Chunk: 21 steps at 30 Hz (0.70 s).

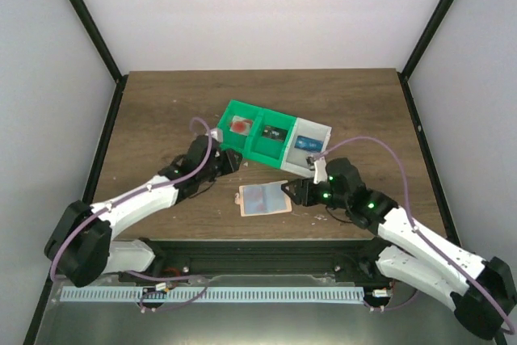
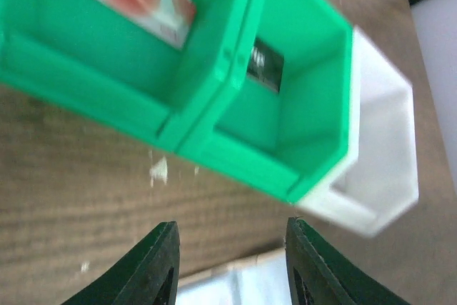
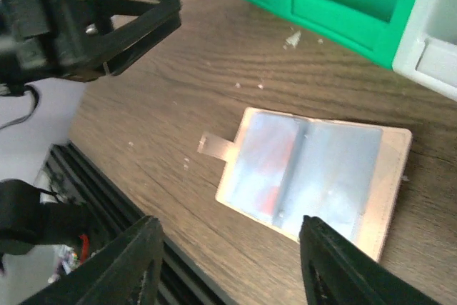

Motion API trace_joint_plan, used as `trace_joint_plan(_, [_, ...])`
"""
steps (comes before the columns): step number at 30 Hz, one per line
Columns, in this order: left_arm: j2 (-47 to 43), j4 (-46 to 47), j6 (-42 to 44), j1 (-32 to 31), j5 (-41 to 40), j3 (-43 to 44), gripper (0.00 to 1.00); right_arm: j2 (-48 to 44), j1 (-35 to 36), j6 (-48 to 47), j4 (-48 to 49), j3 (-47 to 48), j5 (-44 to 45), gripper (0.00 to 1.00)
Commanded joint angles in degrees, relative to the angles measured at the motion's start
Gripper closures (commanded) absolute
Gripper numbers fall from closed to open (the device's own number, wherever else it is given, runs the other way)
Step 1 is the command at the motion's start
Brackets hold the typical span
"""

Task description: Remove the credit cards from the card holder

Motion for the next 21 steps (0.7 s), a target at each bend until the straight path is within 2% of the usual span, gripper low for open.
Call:
trace_joint_plan(1, [-3.59, 6.73, -1.75, -0.68, 12.87, -9.05, 0.57, 4.65, 2.31, 2.9, 5.1, -1.08, 0.94, 0.48])
trace_joint_plan(7, [-1.18, 20.64, -9.11, -4.75, 20.61, -17.2, 0.51, 14.21, 7.01, 3.87, 9.6, -1.19, 4.54, 0.67])
trace_joint_plan(11, [3.55, 32.98, -14.13, -5.68, 23.02, -21.57, 0.44, 20.3, 7.19, 3.48, 14.42, -2.31, 5.06, 0.92])
trace_joint_plan(13, [5.81, 35.47, -14.27, -5.66, 22.5, -22.34, 0.41, 23.34, 7.2, 2.1, 15.52, -2.12, 5.97, 0.99])
trace_joint_plan(16, [8.68, 36.05, -13.46, -5.65, 21.32, -21.8, 0.36, 27.47, 7.19, 1.0, 17.06, -2.32, 6.45, 1.0])
trace_joint_plan(21, [12.46, 40.19, -14.02, -5.63, 22.29, -21.38, 0.36, 30.12, 7.19, 1.87, 20.59, -4.75, 7.52, 0.99])
